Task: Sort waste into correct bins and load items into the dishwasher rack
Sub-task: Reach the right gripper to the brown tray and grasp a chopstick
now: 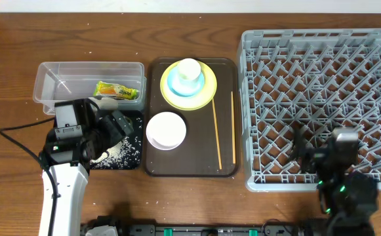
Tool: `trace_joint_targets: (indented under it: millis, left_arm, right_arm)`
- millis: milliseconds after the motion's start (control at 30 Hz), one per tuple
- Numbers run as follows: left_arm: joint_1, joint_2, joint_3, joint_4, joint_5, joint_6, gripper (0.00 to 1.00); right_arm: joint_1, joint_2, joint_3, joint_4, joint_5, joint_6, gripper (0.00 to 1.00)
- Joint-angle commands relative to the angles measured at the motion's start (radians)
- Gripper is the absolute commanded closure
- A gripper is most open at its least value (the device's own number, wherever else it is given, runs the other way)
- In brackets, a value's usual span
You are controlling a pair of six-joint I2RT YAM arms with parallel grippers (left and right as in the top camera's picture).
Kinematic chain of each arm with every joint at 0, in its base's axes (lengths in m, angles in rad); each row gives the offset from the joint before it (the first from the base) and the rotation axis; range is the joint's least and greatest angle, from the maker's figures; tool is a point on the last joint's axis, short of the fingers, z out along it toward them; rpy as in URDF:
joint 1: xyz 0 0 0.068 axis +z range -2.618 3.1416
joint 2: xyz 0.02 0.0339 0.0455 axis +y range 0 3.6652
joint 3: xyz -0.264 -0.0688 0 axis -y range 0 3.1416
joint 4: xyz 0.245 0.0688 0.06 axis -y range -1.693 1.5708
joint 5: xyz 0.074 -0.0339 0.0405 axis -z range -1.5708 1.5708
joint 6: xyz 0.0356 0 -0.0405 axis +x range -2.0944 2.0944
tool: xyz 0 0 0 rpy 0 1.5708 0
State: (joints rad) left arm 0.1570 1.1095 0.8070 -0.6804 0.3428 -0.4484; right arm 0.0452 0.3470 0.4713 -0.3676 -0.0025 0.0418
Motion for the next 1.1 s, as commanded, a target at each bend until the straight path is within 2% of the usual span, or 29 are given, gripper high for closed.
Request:
trace_joint_targets:
  millis: [0,67,167,300,467,567,633,700,767,867,967,1067]
  left_arm:
    - [0.003,0.003,0.016,0.001,0.008,-0.005,0.06]
    - [0.003,0.003,0.016,-0.004,0.008,-0.005,0.06]
    - [0.003,0.003,0.016,-0.014,0.008,-0.005,0.06]
    - [0.003,0.003,0.016,-0.014,0.008,-0.005,0.06]
    - [0.003,0.003,0.016,-0.014,0.008,-0.005,0.06]
    - [0.004,0.002,0.016,-0.014,0.008,-0.005,0.06]
    - [0.003,0.002,0.016,-0.014,0.008,-0.005,0.05]
    - [0.003,0.002,0.016,-0.014,0.008,-0.006,0.05]
    - [0.003,0.003,0.016,-0.014,0.008,-0.005,0.05]
    - [0.003,0.002,0.016,-0.014,0.008,-0.005,0.05]
    - [0.004,0.002,0.016,-0.014,0.008,-0.005,0.05]
    - [0.003,0.003,0.016,-0.014,0.008,-0.005,0.05]
  right_arm:
    - [-0.013,0.221,0.238,-0.122,0.018,-0.038,0.01]
    - [-0.012,0.380,0.417,-0.259,-0.029,-0.017,0.01]
    - [-0.001,0.603,0.690,-0.490,-0.080,0.096,0.01]
    - [0.052,0.839,0.959,-0.727,-0.154,0.206,0.01]
    - [0.146,1.025,1.053,-0.724,-0.449,0.204,0.01]
    - [0.197,1.098,1.042,-0.676,-0.512,0.208,0.02]
    - [0.242,1.152,1.036,-0.645,-0.494,0.240,0.23]
    - [0.292,1.204,1.036,-0.643,-0.418,0.285,0.37]
    - [0.351,1.250,1.036,-0.647,-0.286,0.318,0.43]
    - [0.441,1.307,1.036,-0.644,-0.112,0.348,0.44]
    - [0.509,1.354,1.036,-0.629,-0.026,0.348,0.48]
    - [0.566,1.407,1.036,-0.619,0.020,0.348,0.59]
